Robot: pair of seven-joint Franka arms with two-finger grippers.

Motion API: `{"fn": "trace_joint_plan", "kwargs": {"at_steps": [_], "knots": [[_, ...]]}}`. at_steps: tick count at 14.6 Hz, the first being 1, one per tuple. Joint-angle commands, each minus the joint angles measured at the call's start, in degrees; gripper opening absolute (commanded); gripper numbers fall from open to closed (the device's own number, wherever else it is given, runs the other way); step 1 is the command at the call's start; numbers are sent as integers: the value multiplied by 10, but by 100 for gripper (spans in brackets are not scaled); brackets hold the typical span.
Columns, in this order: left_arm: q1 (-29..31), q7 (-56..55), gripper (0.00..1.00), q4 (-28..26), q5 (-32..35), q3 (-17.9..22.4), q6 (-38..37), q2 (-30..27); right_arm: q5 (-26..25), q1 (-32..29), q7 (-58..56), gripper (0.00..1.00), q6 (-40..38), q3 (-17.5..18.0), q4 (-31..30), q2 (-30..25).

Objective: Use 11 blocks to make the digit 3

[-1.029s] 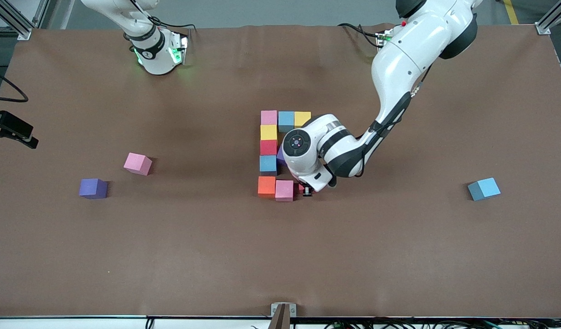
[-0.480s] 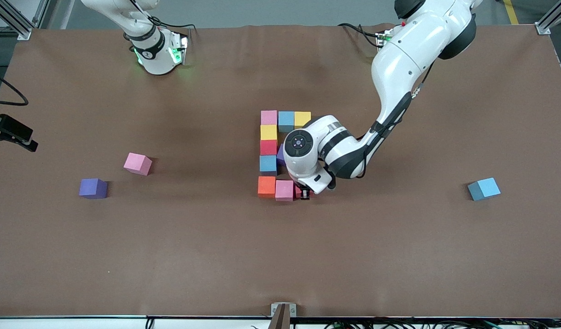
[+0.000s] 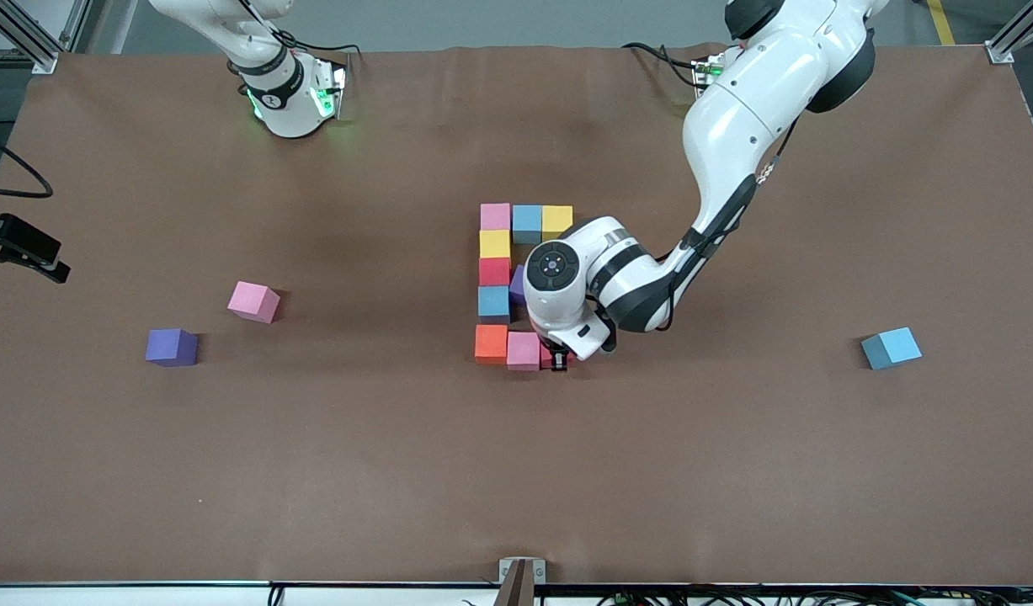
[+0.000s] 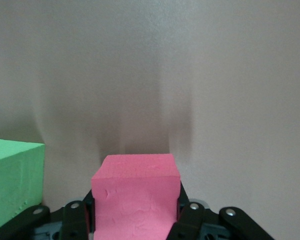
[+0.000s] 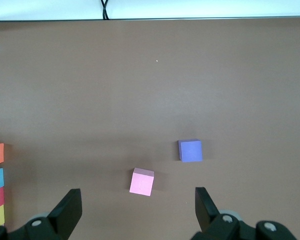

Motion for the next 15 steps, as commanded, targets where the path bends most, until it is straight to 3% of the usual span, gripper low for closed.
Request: {"fn": "trace_joint_plan", "kwargs": {"at_steps": [1,2,3,11,13,15], "knots": [[-3,8,60,13,-10,5,12,8,-5,-2,1,100,4,7,-2,-2],[-4,8,87,12,-10,5,16,9,-5,-3,1,100,4,7,-2,-2],[-6,9,100,10,-9,6,16,9,-5,-4,1,100,4,6,-2,-2],[14,120,100,7,-6,1,5,-46,-5,-3,1,100,4,6,-2,-2],[38,174,100,7,-8,-6,-22,-77,-5,-3,1,100,4,7,-2,-2],[90,274,100,8,-19,-39,-29,-106,-5,-3,1,100,4,6,-2,-2]]}}
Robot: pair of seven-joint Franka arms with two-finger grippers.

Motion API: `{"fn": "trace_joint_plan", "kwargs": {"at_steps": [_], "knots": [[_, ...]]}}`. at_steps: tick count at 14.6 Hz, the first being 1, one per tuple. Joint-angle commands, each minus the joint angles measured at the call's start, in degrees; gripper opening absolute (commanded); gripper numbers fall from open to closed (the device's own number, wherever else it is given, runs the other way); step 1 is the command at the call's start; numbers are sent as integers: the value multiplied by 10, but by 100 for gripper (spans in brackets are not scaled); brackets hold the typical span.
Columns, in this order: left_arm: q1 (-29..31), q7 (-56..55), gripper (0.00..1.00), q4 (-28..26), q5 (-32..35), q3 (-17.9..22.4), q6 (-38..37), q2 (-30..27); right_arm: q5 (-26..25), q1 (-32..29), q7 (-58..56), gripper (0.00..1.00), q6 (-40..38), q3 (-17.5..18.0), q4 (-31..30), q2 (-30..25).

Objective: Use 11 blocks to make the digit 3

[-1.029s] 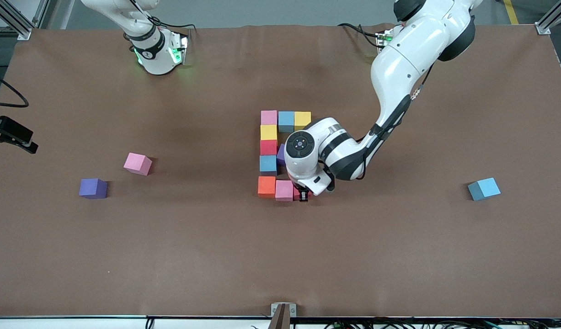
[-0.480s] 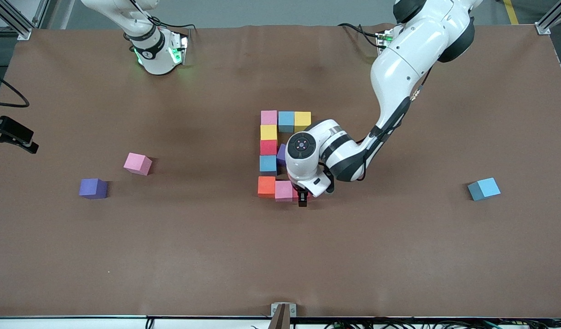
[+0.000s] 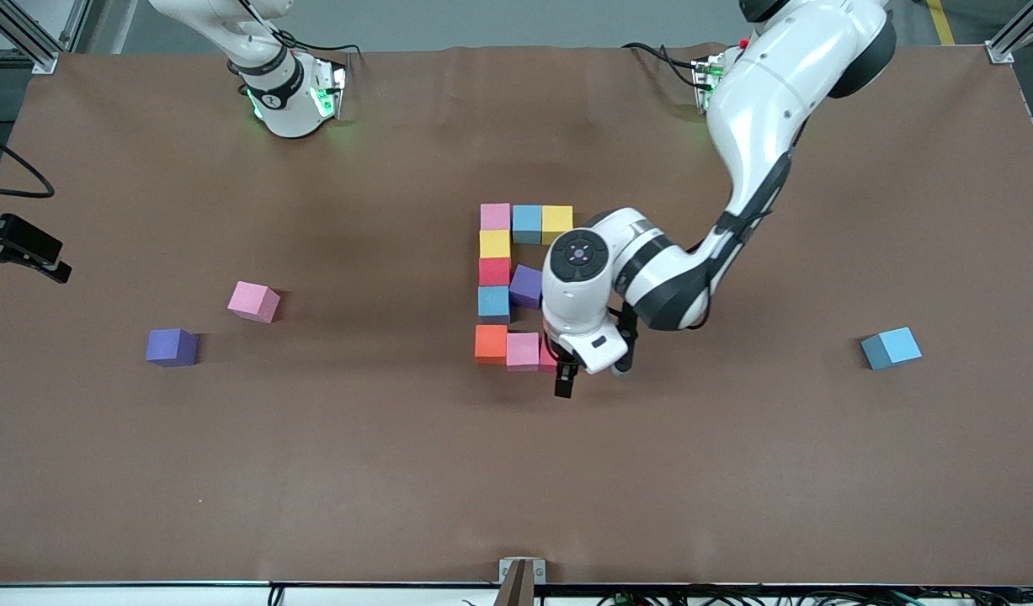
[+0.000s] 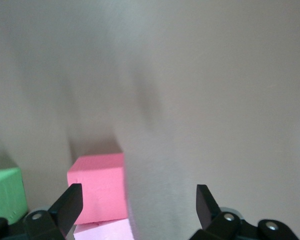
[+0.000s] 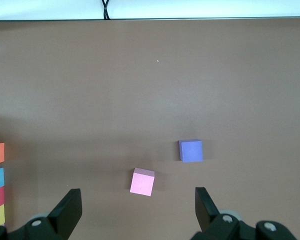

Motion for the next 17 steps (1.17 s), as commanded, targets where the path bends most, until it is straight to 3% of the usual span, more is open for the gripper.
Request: {"fn": "trace_joint_plan", "kwargs": {"at_steps": [1,5,10,14,17], "knots": [[70,132,100,-13,-18,-35,-18,-43,-4,-3,1,100,4,5,-2,-2],[138,327,100,-17,-20,-38,-24,-95,-4,-3,1,100,4,5,-2,-2],[189,687,100,-17,-31,-39,-162,-183,-4,-3,1,100,4,5,-2,-2],[263,802,100,-24,-98,-43,-202,-250,-4,-3,1,100,4,5,-2,-2],[298,954,100,-26,-134,-37,-243,-289,-4,-3,1,100,4,5,-3,-2]]}}
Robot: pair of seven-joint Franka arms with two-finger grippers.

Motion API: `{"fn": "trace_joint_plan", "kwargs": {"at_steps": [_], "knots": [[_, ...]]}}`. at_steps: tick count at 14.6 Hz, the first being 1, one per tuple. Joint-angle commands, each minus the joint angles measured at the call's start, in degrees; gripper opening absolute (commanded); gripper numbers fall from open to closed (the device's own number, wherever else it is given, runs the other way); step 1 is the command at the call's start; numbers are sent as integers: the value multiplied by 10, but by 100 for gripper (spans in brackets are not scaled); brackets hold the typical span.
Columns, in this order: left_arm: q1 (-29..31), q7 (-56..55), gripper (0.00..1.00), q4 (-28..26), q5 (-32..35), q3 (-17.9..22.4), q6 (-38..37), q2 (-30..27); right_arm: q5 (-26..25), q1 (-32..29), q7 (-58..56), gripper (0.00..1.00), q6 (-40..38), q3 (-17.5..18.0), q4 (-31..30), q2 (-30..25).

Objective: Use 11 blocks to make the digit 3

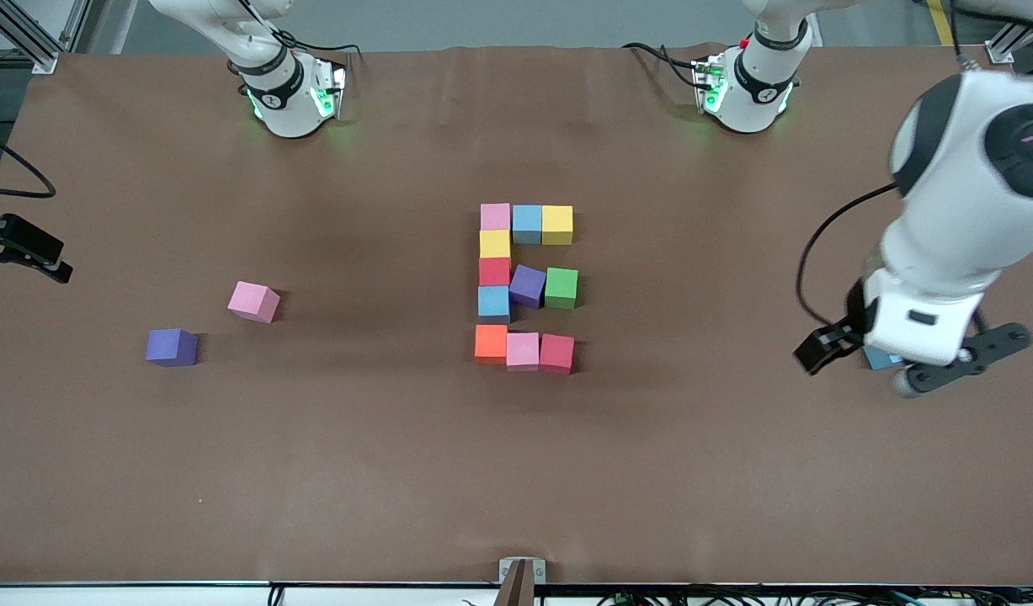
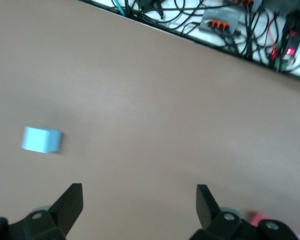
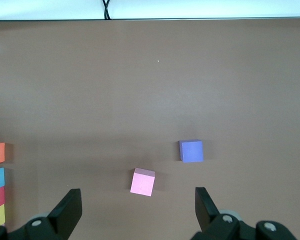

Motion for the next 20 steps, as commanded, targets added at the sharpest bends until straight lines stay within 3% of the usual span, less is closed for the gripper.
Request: {"fn": "trace_joint_plan", "kwargs": {"at_steps": [1,6,8,11,20], "knots": [[15,110,100,-26,-48,23,-22,-51,-4,-4,1,100,3,4,-4,-3],[-90,222,100,-119,-158,201,-37,-165,-1,-3,1,100,3,4,-3,-3],[-114,229,100,-167,-185,235,-37,-204,-1,-2,1,100,3,4,-3,-3],[-149,229,100,-184,-188,260,-62,-224,0,-2,1,100,3,4,-3,-3],[-142,263,100,-230,-194,257,-63,-266,-2,0,-1,100,3,4,-4,-3]]}}
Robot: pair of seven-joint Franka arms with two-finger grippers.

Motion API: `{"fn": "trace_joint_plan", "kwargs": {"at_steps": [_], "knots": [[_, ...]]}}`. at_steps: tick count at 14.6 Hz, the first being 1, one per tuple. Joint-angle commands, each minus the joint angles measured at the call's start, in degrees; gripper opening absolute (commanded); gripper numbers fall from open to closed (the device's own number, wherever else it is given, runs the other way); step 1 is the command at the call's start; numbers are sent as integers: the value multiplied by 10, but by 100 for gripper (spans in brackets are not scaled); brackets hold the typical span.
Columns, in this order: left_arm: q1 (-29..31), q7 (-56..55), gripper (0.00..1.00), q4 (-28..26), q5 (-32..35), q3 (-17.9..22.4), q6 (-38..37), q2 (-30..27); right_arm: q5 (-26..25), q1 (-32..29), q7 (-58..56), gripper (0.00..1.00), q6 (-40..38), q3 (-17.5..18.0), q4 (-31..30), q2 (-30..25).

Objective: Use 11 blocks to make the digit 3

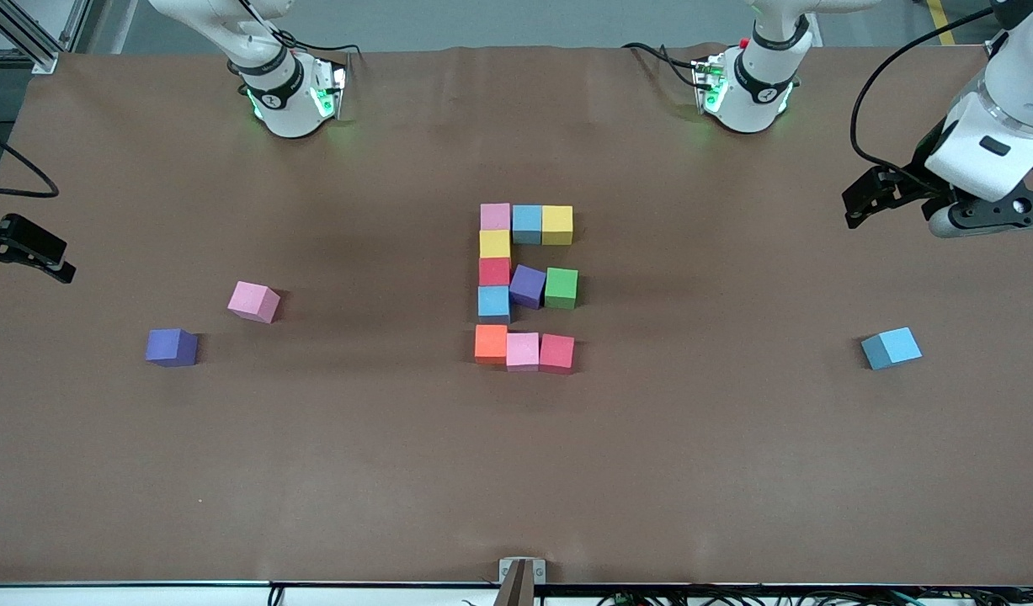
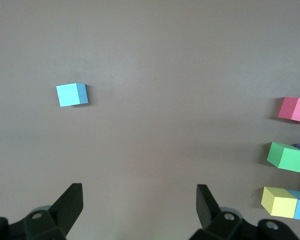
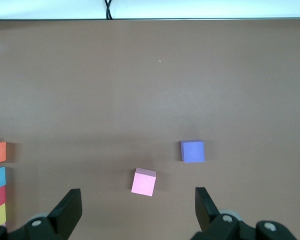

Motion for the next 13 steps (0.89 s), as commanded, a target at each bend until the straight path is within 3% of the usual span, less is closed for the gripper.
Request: {"fn": "trace_joint_plan", "kwargs": {"at_steps": [1,5,9,13], "knots": [[2,23,100,-21,-26,4,-10,-25,-4,-1,-3,100,3,2,-4,-3],[36,94,100,-20,-30,9,-28,-32,-7,6,-4,100,3,3,-5,-3],[37,90,100,-14,-27,3,-33,-32,-17,27,-2,100,10,3,-8,-7],[37,89,100,-3,-27,-5,-34,-26,-17,30,0,100,46,3,-54,-25]]}}
